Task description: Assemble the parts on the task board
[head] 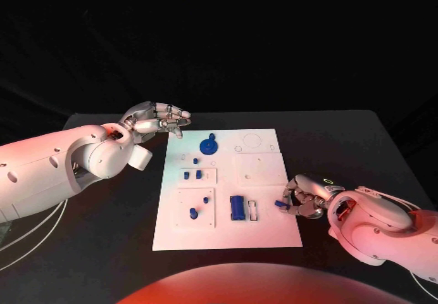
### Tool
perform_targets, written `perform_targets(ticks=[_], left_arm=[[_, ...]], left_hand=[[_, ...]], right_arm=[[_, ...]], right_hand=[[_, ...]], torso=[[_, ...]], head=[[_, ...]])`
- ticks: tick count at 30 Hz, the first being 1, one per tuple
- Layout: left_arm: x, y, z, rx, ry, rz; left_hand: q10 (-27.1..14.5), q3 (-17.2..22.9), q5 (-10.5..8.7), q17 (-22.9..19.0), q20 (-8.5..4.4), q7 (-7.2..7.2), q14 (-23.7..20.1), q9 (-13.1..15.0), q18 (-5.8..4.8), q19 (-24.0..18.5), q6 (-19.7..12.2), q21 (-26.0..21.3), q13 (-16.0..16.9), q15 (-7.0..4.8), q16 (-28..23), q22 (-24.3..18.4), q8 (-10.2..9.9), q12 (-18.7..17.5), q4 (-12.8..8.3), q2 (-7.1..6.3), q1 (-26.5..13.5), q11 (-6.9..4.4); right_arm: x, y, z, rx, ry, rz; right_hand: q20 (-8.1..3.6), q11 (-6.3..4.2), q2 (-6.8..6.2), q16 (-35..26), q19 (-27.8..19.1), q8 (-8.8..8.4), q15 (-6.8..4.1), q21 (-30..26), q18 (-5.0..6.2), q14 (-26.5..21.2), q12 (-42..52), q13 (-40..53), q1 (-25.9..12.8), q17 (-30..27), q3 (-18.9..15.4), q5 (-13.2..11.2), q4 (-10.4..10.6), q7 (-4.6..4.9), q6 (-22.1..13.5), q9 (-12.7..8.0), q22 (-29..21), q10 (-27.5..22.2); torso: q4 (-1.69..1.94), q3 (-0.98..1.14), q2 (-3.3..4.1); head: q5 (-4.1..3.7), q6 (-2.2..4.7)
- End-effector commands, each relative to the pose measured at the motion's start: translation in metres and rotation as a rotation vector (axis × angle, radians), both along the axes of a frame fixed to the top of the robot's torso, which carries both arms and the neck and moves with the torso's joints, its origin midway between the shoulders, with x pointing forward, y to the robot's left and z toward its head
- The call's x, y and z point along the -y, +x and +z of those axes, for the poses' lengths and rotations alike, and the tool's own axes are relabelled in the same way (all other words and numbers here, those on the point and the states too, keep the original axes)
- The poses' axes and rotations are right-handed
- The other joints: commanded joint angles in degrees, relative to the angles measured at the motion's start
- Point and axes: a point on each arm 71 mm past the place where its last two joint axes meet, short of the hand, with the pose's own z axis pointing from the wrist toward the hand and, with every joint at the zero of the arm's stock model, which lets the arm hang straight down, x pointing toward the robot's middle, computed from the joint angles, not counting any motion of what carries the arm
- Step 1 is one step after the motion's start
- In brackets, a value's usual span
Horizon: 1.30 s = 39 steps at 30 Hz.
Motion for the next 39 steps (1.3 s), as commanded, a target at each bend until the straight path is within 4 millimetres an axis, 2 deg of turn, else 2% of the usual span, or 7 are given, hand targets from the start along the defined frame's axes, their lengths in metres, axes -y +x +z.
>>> perform_targets(ticks=[1,6,12,17,25,29,39], left_arm=[[0.002,-0.001,0.001,0.006,-0.008,-0.016],[0.003,-0.001,0.001,0.007,-0.009,-0.017],[0.003,-0.001,0.001,0.007,-0.009,-0.017],[0.004,-0.001,0.001,0.007,-0.01,-0.02],[0.004,-0.002,0.002,0.005,-0.012,-0.026],[0.003,-0.002,0.002,0.004,-0.012,-0.028],[0.003,-0.003,0.002,0.003,-0.012,-0.032]], left_hand=[[-0.33,-0.14,0.32,-0.09,0.2,1.92,-0.25,-0.1,0.74,-0.24,-0.33,-0.37,0.09,-0.01,-0.14,-0.06,0.13,0.23,-0.24,0.35,-0.09,-0.1],[-0.33,-0.14,0.32,-0.09,0.2,1.92,-0.25,-0.1,0.74,-0.24,-0.33,-0.37,0.09,-0.01,-0.14,-0.06,0.13,0.23,-0.24,0.35,-0.09,-0.1],[-0.33,-0.14,0.32,-0.09,0.2,1.92,-0.25,-0.1,0.74,-0.24,-0.33,-0.37,0.09,-0.01,-0.14,-0.06,0.13,0.23,-0.24,0.35,-0.09,-0.1],[-0.33,-0.14,0.32,-0.09,0.2,1.92,-0.25,-0.1,0.74,-0.24,-0.33,-0.37,0.09,-0.01,-0.14,-0.06,0.13,0.23,-0.24,0.35,-0.09,-0.1],[-0.34,-0.11,0.34,-0.1,0.19,1.93,-0.27,-0.11,0.74,-0.23,-0.33,-0.37,0.09,-0.01,-0.14,-0.05,0.18,0.28,-0.26,0.4,-0.09,-0.09],[-0.35,-0.11,0.34,-0.1,0.19,1.92,-0.28,-0.11,0.74,-0.23,-0.33,-0.37,0.09,0.0,-0.14,-0.06,0.18,0.28,-0.26,0.4,-0.1,-0.09],[-0.36,0.01,0.43,-0.13,0.18,1.91,-0.34,-0.12,0.74,-0.25,-0.33,-0.38,0.09,-0.01,-0.18,-0.05,0.21,0.31,-0.3,0.53,-0.01,-0.1]], right_arm=[[0.001,-0.006,-0.006,-0.055,0.04,-0.055],[-0.001,-0.008,-0.001,-0.071,0.107,-0.092],[-0.011,-0.011,0.002,-0.093,0.176,-0.104],[-0.023,-0.012,0.001,-0.123,0.216,-0.094],[-0.036,-0.01,-0.005,-0.19,0.239,-0.084],[-0.041,-0.01,-0.006,-0.202,0.249,-0.085],[-0.048,-0.006,-0.01,-0.21,0.259,-0.087]], right_hand=[[-0.19,-0.14,-2.55,0.0,2.54,1.18,-0.39,0.61,-0.81,5.4,0.59,12.45,-4.62,12.08,15.03,-0.07,-6.35,-0.63,0.44,0.86,12.07,4.52],[-0.24,-0.3,-4.22,0.09,2.68,1.69,-0.41,1.07,-0.89,5.46,0.85,12.64,-8.3,12.35,19.53,-0.32,-6.57,-0.48,0.54,1.83,12.18,4.65],[-0.26,-0.3,-4.74,0.11,2.69,1.89,-0.42,1.1,-0.89,5.47,0.95,12.71,-9.88,12.4,21.15,-0.42,-6.88,-0.47,0.55,2.25,12.18,4.7],[-0.24,-0.26,-4.91,0.1,2.66,2.0,-0.39,0.98,-0.87,5.46,0.9,12.7,-11.86,12.38,22.04,-0.5,-6.59,-0.43,0.61,2.55,12.15,4.7],[-0.28,-0.33,-4.72,0.29,2.87,2.29,-0.44,1.67,-0.99,5.58,1.85,13.23,-15.26,12.93,22.93,-0.59,-6.18,-0.52,1.05,3.0,12.31,5.04],[-0.29,-0.33,-4.69,0.31,2.84,2.33,-0.45,1.58,-0.97,5.59,2.01,13.32,-16.12,12.99,23.06,-0.62,-6.12,-0.53,1.14,3.06,12.29,5.09],[-0.29,-0.34,-4.74,0.29,2.8,2.35,-0.45,1.44,-0.94,5.57,2.17,13.41,-16.68,12.93,23.1,-0.64,-6.13,-0.55,1.21,3.1,12.25,5.14]], torso=[[0.02,0.01,0.0],[0.01,-0.09,-0.03],[0.0,-0.03,0.01],[-0.08,-0.06,-0.01],[0.12,-0.05,0.02],[0.05,-0.1,0.04],[0.03,0.01,0.02]], head=[[-0.16,0.01],[-0.2,0.03],[-0.23,-0.03],[-0.18,0.0],[-0.36,-0.14],[-0.28,-0.18],[-0.15,-0.2]])
